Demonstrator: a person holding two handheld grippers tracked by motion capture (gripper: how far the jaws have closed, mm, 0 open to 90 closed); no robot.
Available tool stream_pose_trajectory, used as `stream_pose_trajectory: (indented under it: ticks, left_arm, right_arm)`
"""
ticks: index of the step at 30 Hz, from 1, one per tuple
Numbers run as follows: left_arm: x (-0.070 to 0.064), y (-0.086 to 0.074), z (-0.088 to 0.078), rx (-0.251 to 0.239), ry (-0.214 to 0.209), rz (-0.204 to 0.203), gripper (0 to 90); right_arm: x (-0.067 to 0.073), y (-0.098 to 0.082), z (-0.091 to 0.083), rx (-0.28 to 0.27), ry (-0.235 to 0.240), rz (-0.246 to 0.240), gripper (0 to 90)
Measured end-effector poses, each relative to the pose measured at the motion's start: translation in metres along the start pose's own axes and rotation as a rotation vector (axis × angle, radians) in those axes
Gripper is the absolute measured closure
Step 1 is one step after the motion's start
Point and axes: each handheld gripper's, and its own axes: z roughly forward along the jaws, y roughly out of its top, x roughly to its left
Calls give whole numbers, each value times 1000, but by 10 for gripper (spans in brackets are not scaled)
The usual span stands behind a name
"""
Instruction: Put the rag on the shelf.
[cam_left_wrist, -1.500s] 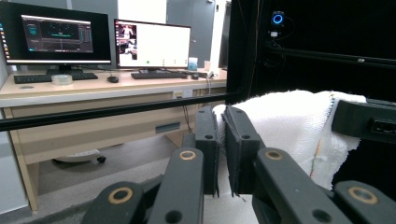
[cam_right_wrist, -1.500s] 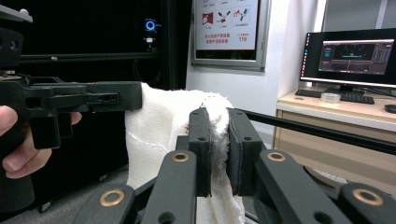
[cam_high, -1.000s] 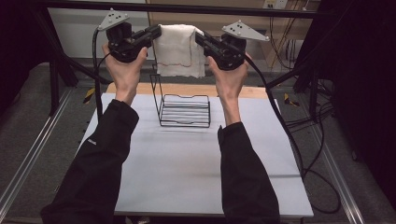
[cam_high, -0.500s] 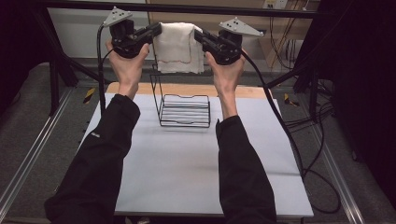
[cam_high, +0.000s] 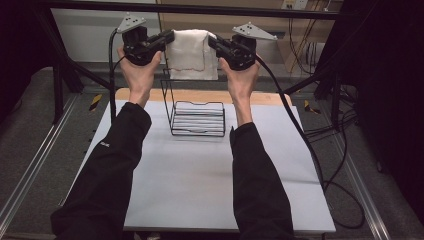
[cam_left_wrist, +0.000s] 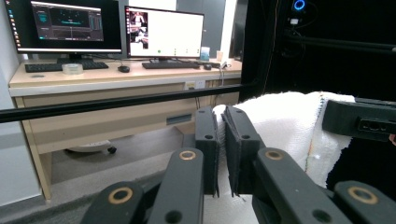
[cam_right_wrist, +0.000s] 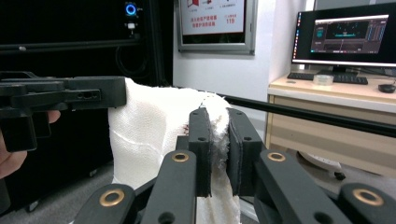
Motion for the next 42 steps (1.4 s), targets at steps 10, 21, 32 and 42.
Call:
stream_pose_trajectory:
  ticks: [10, 21, 32, 42]
  left_arm:
    - [1, -18, -3, 26, -12, -5, 840]
    - [-6, -37, -12, 57, -31, 17, 840]
    - [-11, -43, -19, 57, -46, 21, 840]
    - [-12, -48, -22, 66, -53, 27, 840]
  right_arm:
    - [1, -16, -2, 37, 10, 5, 817]
    - [3, -35, -10, 73, 13, 19, 817]
    - [7, -40, -19, 74, 15, 13, 817]
    - [9, -44, -22, 89, 16, -2, 816]
